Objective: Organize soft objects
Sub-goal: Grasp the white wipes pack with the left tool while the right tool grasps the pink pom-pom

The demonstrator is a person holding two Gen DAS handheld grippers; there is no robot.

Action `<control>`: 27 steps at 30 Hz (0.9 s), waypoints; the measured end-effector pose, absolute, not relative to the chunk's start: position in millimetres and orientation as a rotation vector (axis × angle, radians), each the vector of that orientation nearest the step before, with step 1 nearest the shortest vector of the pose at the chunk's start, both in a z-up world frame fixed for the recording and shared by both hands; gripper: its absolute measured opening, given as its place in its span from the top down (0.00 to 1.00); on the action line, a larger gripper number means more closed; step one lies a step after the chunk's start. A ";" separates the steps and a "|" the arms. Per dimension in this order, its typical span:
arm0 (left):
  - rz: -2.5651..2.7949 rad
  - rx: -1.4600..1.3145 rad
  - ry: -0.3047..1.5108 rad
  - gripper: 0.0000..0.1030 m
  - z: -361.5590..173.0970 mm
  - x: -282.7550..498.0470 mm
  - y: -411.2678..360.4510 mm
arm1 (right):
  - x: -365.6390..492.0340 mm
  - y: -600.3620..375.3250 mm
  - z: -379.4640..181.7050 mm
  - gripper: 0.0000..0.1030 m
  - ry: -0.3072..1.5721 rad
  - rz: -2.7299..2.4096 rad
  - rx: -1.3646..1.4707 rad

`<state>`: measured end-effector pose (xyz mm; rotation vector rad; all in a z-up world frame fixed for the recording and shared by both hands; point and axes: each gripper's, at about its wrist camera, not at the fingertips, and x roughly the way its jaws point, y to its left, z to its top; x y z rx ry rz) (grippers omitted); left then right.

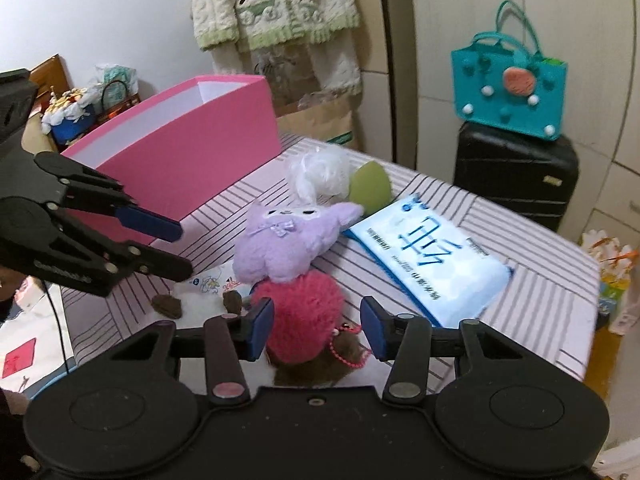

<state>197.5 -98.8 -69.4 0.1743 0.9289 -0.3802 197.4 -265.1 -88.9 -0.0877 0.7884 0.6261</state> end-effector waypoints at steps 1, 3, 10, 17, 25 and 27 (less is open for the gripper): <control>-0.388 0.174 0.937 0.60 -71.6 199.2 -100.3 | 200.0 -263.7 -91.3 0.48 0.798 0.640 -0.084; -0.404 0.172 0.949 0.60 -75.8 201.0 -102.6 | 204.2 -262.0 -95.6 0.48 0.819 0.669 -0.071; -0.444 0.110 0.998 0.59 -87.2 211.0 -104.3 | 210.2 -253.1 -108.6 0.46 0.853 0.702 -0.105; -0.452 0.092 1.020 0.54 -89.5 215.5 -107.7 | 214.8 -254.9 -114.8 0.54 0.810 0.707 -0.106; -0.458 0.088 1.027 0.48 -95.2 219.7 -116.9 | 197.8 -272.2 -107.7 0.57 0.798 0.659 -0.126; -0.449 0.077 1.024 0.47 -96.8 221.0 -116.2 | 197.1 -275.4 -108.2 0.56 0.803 0.647 -0.127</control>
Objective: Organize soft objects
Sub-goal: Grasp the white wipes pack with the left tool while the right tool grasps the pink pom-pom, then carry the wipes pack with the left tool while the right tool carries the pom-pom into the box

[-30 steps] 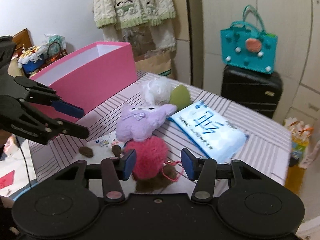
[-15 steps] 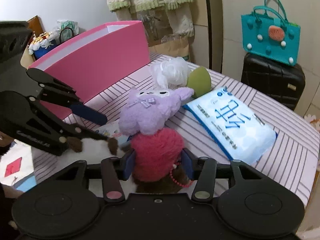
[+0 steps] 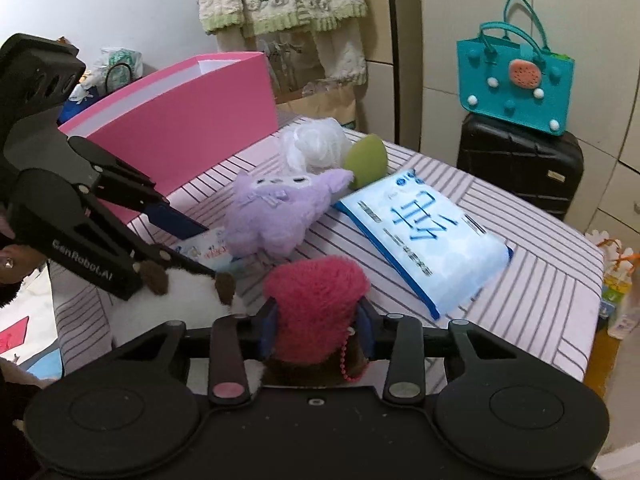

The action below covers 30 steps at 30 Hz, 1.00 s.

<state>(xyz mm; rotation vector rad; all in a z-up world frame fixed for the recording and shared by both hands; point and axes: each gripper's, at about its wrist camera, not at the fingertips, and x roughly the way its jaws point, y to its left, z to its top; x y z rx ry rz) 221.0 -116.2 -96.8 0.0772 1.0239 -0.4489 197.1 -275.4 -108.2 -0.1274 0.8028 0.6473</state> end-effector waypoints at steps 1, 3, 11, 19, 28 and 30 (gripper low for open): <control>-0.445 0.072 1.023 0.46 -97.6 221.4 -115.8 | 197.2 -276.6 -109.3 0.53 0.811 0.645 -0.127; -0.449 0.053 1.017 0.46 -99.7 221.4 -112.9 | 198.0 -277.0 -111.7 0.50 0.822 0.641 -0.133; -0.446 0.012 0.993 0.56 -102.2 216.4 -101.5 | 202.5 -265.1 -115.5 0.50 0.801 0.633 -0.159; -0.417 0.035 0.965 0.49 -104.0 214.5 -100.1 | 195.2 -276.5 -110.1 0.58 0.753 0.573 -0.140; -0.440 -0.007 0.939 0.47 -105.9 215.8 -96.5 | 193.6 -287.3 -107.5 0.58 0.772 0.555 -0.061; -0.437 0.000 0.939 0.50 -106.0 214.8 -97.5 | 195.1 -290.3 -106.0 0.58 0.774 0.549 -0.025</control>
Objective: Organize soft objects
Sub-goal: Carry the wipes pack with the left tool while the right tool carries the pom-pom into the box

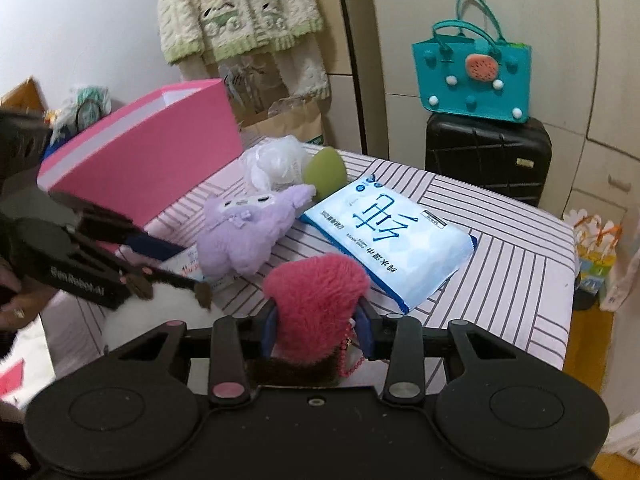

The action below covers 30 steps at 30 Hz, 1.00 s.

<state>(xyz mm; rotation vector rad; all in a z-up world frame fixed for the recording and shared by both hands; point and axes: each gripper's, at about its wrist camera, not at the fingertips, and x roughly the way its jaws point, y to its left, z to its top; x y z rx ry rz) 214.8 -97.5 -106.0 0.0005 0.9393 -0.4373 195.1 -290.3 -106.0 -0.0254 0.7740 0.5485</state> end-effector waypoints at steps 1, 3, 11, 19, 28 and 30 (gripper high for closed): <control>-0.431 0.012 0.938 0.56 -105.9 213.9 -98.1 | 195.7 -292.2 -104.8 0.58 0.776 0.547 -0.006; -0.432 0.006 0.948 0.62 -104.2 214.5 -96.0 | 196.1 -295.4 -102.0 0.58 0.780 0.543 0.023; -0.382 0.028 0.960 0.63 -91.7 206.6 -87.1 | 188.9 -304.8 -80.8 0.58 0.768 0.550 0.080; -0.417 0.002 0.969 0.63 -69.0 185.1 -71.1 | 176.0 -302.9 -62.6 0.58 0.758 0.554 0.057; -0.517 0.055 1.061 0.63 -49.0 152.0 -62.2 | 150.6 -285.6 -43.4 0.57 0.844 0.646 0.039; -0.531 0.072 1.076 0.63 -45.0 143.5 -60.6 | 143.0 -278.9 -38.2 0.57 0.866 0.679 0.032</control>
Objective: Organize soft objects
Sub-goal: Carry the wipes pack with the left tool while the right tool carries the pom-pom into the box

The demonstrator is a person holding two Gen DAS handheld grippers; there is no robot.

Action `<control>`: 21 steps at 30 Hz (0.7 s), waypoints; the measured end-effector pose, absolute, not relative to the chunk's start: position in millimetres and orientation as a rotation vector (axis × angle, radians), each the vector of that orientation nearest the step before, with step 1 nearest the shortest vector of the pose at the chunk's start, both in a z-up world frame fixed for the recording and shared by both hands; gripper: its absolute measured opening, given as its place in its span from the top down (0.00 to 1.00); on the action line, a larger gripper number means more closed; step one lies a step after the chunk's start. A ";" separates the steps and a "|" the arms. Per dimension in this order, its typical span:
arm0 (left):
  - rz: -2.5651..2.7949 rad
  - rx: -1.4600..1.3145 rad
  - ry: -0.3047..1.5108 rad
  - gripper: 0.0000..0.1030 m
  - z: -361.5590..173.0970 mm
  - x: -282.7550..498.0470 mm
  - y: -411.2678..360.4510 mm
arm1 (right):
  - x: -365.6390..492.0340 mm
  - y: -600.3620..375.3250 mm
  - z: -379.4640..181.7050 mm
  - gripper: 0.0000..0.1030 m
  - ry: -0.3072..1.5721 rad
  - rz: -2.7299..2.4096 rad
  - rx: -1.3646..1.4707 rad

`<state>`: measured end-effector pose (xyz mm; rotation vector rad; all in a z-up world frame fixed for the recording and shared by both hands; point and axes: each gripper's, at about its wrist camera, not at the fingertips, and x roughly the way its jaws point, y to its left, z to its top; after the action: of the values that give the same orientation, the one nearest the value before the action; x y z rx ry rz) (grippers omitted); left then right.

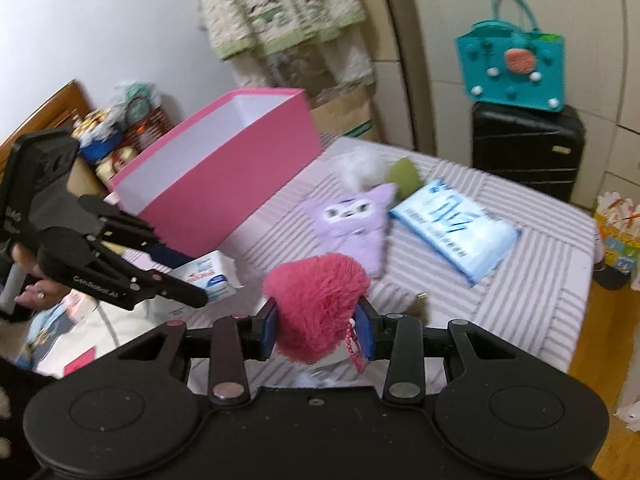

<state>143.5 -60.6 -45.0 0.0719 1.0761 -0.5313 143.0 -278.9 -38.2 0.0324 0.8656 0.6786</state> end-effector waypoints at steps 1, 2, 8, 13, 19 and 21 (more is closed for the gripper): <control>-0.535 0.082 1.082 0.63 -43.2 138.7 -60.0 | 140.2 -275.4 -36.1 0.57 0.875 0.691 0.028; -0.537 0.091 1.087 0.63 -41.9 134.7 -59.3 | 137.0 -270.8 -33.5 0.57 0.887 0.705 0.022; -0.546 0.113 1.101 0.63 -29.1 106.8 -46.5 | 120.4 -241.2 -28.4 0.57 0.954 0.789 0.003; -0.535 0.112 1.072 0.63 -13.8 82.2 -27.1 | 107.9 -216.2 -26.0 0.57 1.003 0.857 -0.010; -0.518 0.085 1.044 0.63 9.0 59.4 1.6 | 98.8 -189.3 -15.5 0.57 1.033 0.919 -0.037; -0.506 0.083 1.019 0.63 17.8 54.2 10.9 | 97.0 -182.4 -8.2 0.57 1.036 0.932 -0.050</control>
<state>54.2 10.9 17.8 0.0830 1.0188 -0.5055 97.0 -182.4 -8.2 -0.0504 1.0356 0.9319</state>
